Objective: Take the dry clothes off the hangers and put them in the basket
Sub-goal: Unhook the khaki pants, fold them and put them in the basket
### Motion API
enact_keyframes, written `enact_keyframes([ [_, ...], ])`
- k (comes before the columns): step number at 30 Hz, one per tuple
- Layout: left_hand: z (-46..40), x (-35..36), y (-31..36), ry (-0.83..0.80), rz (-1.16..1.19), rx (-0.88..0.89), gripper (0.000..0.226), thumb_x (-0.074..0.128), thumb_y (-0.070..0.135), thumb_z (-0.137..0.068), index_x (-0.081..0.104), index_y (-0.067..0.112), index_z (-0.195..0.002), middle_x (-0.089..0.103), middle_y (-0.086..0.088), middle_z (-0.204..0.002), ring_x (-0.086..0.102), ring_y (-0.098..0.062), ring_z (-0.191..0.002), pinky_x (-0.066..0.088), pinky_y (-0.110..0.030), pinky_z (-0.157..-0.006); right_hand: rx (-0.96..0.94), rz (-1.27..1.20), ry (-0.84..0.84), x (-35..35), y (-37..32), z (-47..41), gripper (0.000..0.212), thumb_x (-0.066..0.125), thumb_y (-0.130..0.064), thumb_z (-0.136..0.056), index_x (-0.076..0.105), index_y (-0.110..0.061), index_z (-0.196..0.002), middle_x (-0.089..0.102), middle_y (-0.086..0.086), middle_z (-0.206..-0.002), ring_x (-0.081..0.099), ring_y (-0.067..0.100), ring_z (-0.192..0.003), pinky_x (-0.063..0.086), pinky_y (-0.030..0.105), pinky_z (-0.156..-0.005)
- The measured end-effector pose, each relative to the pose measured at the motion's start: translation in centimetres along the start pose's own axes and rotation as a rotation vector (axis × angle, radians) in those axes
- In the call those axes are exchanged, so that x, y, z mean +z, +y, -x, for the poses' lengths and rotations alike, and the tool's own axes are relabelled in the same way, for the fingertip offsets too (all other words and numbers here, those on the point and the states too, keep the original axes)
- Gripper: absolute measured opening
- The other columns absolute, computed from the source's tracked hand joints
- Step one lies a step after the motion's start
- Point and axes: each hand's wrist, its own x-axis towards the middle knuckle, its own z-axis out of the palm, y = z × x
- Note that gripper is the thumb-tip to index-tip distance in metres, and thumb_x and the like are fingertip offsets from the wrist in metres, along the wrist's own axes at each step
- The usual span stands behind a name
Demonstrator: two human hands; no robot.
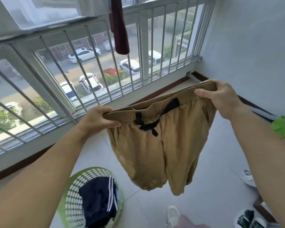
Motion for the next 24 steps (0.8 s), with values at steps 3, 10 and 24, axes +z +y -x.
enact_keyframes([
  [3,3.5,-1.7,-1.6,0.132,0.381,-0.150,0.023,0.076,0.008,-0.071,0.061,0.004,-0.087,0.060,-0.007,-0.074,0.062,-0.009,-0.058,0.049,-0.018,-0.049,0.032,-0.013,0.094,4.0,-0.9,1.9,0.014,0.072,-0.012,-0.079,0.060,-0.018,-0.075,0.060,-0.001,-0.074,0.060,0.013,-0.067,0.053,0.028,-0.069],
  [10,7.9,-2.6,-1.4,0.259,0.946,-0.349,0.002,0.059,0.006,-0.087,0.060,0.008,-0.085,0.066,-0.005,-0.065,0.062,-0.018,-0.060,0.057,-0.032,-0.063,0.091,-0.102,0.326,14.0,-5.3,6.6,0.018,0.069,-0.019,-0.082,0.055,-0.022,-0.070,0.061,-0.003,-0.073,0.063,0.020,-0.078,0.055,0.035,-0.078],
  [24,13.5,-6.3,1.2,0.225,1.027,-0.075,0.044,0.033,0.040,-0.098,0.062,0.007,-0.097,0.065,-0.004,-0.087,0.064,-0.014,-0.075,0.054,-0.031,-0.073,-0.436,0.346,-0.210,26.4,-11.4,14.5,0.046,0.074,-0.019,-0.076,0.055,-0.014,-0.118,0.051,-0.004,-0.099,0.048,0.010,-0.094,0.039,0.017,-0.079],
])
